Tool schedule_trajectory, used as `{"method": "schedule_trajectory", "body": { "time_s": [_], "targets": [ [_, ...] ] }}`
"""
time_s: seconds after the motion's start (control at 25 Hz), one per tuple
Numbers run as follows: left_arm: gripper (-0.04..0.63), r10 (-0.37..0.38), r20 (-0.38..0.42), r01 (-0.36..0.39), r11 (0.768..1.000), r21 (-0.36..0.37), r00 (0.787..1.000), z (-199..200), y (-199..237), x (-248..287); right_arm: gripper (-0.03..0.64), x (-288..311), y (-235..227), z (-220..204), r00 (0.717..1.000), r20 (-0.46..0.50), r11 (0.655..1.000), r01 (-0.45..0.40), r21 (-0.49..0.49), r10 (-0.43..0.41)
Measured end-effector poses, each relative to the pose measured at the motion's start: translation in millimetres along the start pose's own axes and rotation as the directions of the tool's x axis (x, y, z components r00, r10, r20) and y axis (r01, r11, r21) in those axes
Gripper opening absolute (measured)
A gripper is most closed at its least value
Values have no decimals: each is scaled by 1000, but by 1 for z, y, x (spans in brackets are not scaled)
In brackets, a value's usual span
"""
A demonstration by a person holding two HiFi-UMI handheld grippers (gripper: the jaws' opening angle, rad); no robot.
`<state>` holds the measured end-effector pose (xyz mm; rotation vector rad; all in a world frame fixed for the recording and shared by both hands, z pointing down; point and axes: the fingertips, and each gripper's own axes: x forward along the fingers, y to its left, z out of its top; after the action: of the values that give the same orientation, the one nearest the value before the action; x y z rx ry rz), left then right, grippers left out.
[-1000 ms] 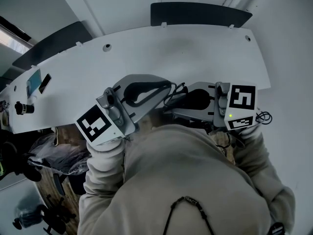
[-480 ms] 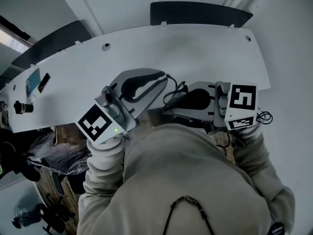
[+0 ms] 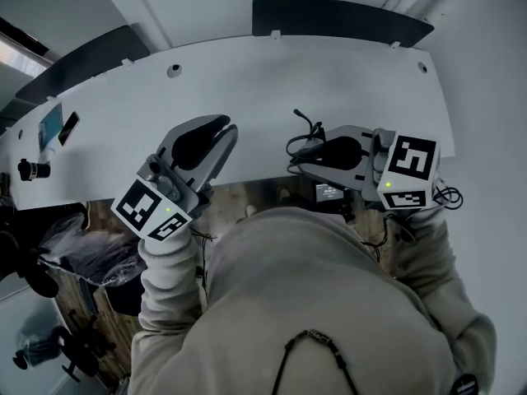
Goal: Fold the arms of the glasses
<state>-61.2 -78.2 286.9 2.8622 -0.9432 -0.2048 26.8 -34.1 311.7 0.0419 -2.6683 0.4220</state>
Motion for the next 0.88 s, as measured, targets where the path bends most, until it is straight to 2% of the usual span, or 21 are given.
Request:
{"method": "schedule_trajectory", "body": {
  "time_s": [0.08, 0.2, 0.36, 0.6, 0.68, 0.88],
  "targets": [
    [58, 27, -26, -28, 999, -41, 999, -17, 1, -2, 58, -5, -25, -13, 993, -90, 996, 77, -50, -82],
    [58, 81, -58, -86, 992, -91, 995, -38, 3, -9, 58, -11, -64, -37, 958, -219, 980, 159, -123, -183],
    [49, 159, -90, -170, 976, -137, 983, -56, 3, -19, 58, -10, -110, -65, 914, -332, 966, 182, -183, -235],
    [18, 233, -132, -252, 956, -152, 964, -71, -6, -29, 58, 16, -173, -123, 838, -476, 954, 159, -256, -267],
    [17, 256, -144, -278, 948, -158, 956, -75, -8, -34, 58, 29, -199, -156, 803, -529, 953, 150, -265, -273],
    [15, 319, -174, -347, 924, -163, 932, -80, -14, -52, 58, 62, -257, -262, 681, -674, 951, 113, -289, -286]
  ]
}}
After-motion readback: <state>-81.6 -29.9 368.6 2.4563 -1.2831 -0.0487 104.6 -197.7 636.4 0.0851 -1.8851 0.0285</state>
